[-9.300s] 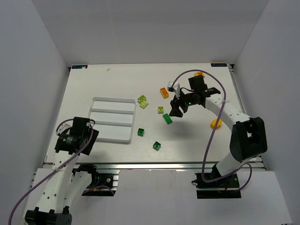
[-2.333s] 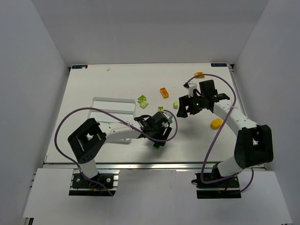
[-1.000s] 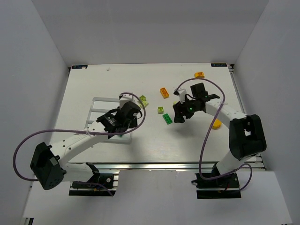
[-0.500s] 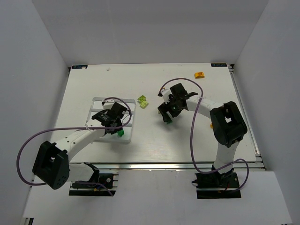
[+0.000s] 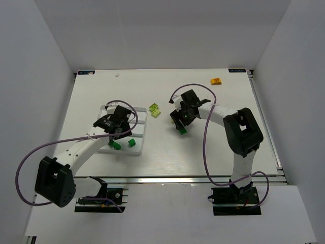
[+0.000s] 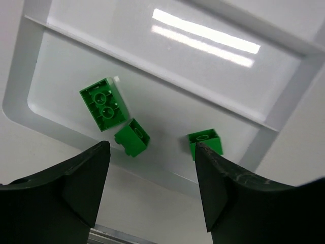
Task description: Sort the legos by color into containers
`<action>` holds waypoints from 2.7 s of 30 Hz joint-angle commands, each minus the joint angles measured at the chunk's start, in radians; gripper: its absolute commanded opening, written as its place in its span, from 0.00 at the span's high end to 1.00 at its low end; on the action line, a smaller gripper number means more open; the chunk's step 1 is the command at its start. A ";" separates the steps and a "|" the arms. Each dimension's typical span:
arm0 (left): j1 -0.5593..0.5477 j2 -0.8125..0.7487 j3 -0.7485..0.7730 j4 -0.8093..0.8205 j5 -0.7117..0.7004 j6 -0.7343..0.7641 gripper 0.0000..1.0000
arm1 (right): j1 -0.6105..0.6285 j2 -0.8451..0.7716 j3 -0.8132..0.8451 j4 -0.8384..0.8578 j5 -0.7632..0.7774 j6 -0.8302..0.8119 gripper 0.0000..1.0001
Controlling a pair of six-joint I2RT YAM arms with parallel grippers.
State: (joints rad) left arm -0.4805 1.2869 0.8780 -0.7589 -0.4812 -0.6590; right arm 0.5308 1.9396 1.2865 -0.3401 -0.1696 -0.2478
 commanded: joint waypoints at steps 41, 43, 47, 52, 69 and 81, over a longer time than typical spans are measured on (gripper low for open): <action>-0.012 -0.687 0.098 -0.188 0.030 -0.314 0.28 | 0.468 0.252 0.517 0.079 -0.349 -0.071 0.40; -0.012 -0.679 0.090 -0.169 0.042 -0.306 0.28 | 0.468 0.246 0.517 0.066 -0.357 -0.074 0.35; -0.012 -0.652 0.067 -0.090 0.082 -0.266 0.28 | 0.457 0.190 0.501 0.070 -0.361 -0.044 0.26; -0.003 -0.586 0.036 0.025 0.168 -0.194 0.44 | 0.407 0.095 0.482 0.061 -0.341 0.054 0.32; -0.017 0.236 0.306 0.391 0.581 0.292 0.35 | -0.117 -0.272 0.088 -0.074 -0.260 0.117 0.43; -0.026 0.673 0.717 0.214 0.501 0.521 0.30 | -0.319 -0.298 0.063 -0.109 -0.355 0.143 0.30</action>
State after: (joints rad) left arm -0.5014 1.9511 1.5326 -0.4824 0.0330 -0.2276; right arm 0.2249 1.6772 1.3514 -0.4397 -0.4740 -0.1112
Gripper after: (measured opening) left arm 0.697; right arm 0.702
